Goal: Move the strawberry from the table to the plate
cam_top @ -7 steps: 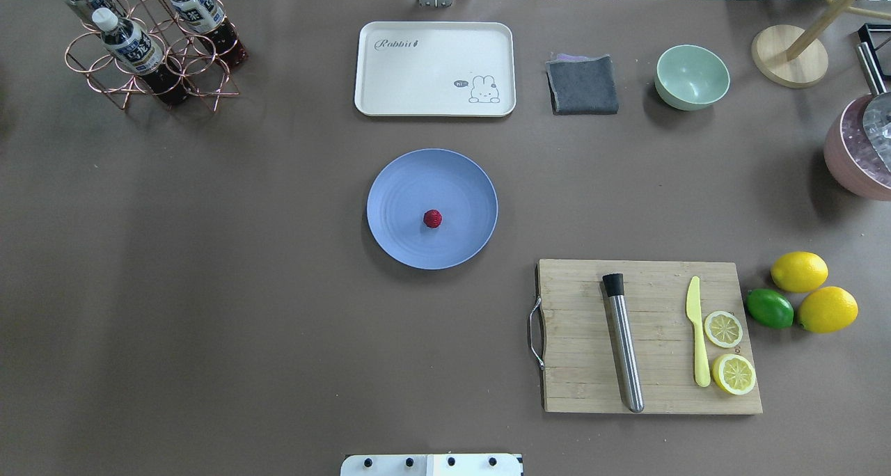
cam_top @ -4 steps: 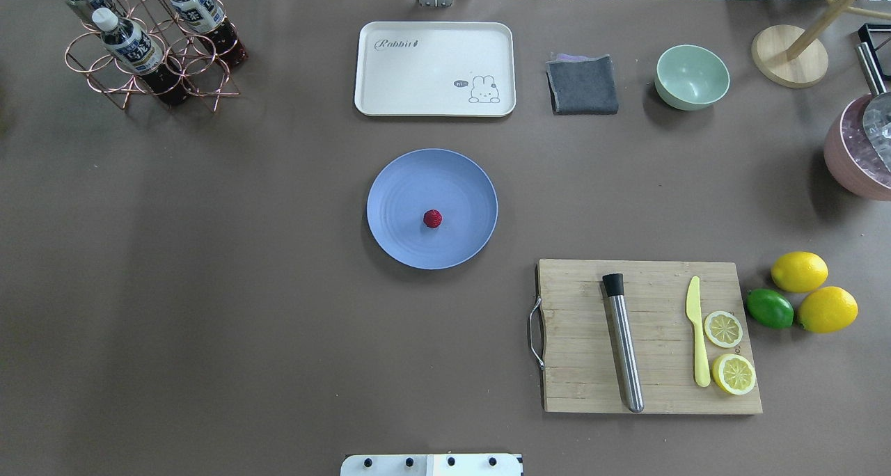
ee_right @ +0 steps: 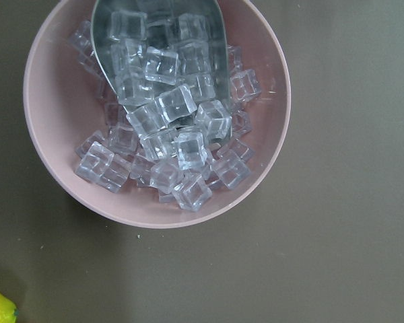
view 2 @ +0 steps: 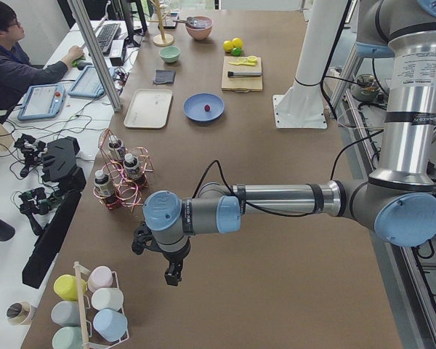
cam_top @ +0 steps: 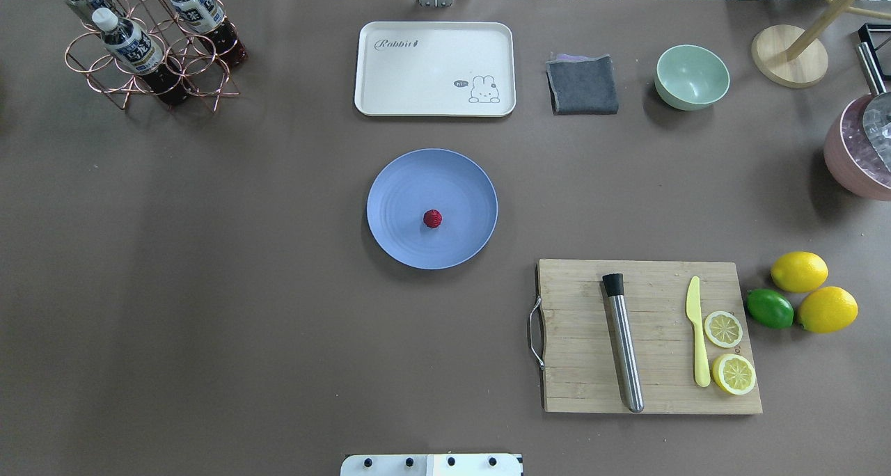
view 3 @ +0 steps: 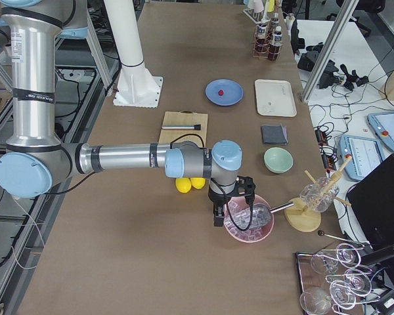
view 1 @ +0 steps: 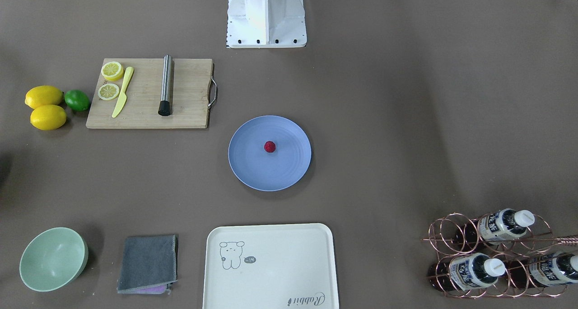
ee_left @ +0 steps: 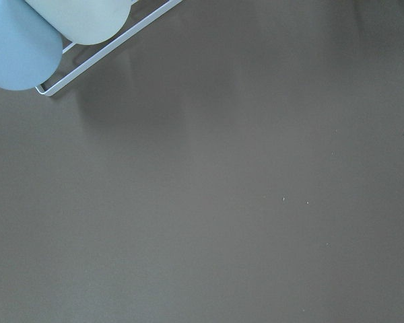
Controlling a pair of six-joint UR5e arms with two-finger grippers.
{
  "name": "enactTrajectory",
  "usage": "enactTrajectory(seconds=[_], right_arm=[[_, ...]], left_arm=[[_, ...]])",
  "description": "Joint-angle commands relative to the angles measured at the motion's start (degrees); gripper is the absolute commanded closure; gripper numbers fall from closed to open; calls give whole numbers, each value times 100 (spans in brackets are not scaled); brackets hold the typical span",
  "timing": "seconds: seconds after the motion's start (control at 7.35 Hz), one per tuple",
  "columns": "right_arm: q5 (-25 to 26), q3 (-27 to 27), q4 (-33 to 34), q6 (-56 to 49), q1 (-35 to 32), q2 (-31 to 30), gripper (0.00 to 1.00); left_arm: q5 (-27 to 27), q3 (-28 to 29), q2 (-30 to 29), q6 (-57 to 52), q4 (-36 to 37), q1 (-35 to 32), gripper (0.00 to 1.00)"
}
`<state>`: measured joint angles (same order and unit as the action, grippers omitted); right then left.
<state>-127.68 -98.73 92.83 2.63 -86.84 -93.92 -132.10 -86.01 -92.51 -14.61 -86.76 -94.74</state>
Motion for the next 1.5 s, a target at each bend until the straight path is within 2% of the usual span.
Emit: enactTrajectory(seconds=[0.0,1.36], right_arm=[[-3,-23,-1,0,0,-4,0],[-99,-50,-1,0,0,5,0]], left_arm=[[0,31,40,-16,-8,-9,2],[-9,-21,93,-42,-8,-9,2]])
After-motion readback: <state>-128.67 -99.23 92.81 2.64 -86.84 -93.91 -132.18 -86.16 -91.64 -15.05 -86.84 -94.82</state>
